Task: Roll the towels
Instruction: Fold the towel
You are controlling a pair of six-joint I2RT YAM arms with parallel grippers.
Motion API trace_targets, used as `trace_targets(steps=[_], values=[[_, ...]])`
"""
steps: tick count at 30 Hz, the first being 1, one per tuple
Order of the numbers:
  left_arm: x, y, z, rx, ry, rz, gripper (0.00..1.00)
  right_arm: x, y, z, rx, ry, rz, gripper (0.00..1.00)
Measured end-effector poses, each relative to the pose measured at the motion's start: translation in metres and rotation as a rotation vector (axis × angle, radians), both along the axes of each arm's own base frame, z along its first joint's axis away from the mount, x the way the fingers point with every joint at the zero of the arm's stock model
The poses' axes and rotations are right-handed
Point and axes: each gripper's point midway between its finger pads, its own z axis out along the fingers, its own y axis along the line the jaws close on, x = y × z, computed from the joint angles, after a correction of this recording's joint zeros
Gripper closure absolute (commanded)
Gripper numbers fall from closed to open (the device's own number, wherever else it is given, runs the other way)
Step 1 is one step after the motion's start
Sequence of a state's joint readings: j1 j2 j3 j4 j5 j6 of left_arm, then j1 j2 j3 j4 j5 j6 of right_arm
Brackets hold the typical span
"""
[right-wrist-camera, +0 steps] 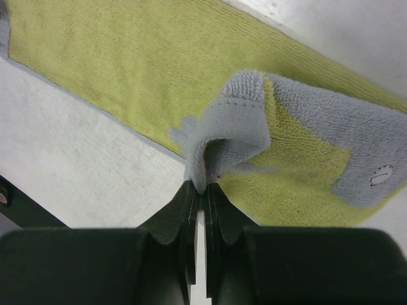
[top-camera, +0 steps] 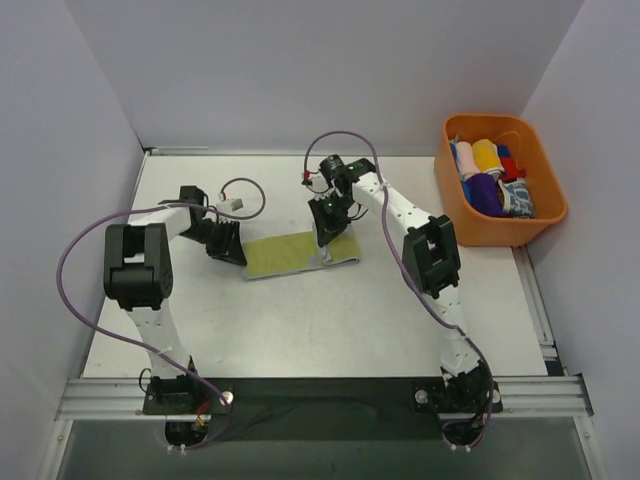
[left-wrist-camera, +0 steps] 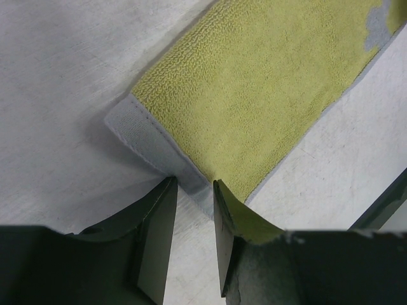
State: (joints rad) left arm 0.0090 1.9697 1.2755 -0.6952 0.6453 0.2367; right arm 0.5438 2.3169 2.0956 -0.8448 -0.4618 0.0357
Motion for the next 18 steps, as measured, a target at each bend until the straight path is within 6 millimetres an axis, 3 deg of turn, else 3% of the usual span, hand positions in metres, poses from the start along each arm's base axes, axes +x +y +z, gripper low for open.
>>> trace_targets(steps=[7, 18], values=[[-0.003, -0.004, -0.001, -0.024, 0.011, 0.007, 0.60, -0.006, 0.023, -0.008, 0.005, 0.005, 0.026, 1.00], [-0.006, -0.007, -0.001, -0.045, 0.021, 0.005, 0.59, -0.008, 0.031, -0.020, 0.010, 0.036, 0.019, 1.00]])
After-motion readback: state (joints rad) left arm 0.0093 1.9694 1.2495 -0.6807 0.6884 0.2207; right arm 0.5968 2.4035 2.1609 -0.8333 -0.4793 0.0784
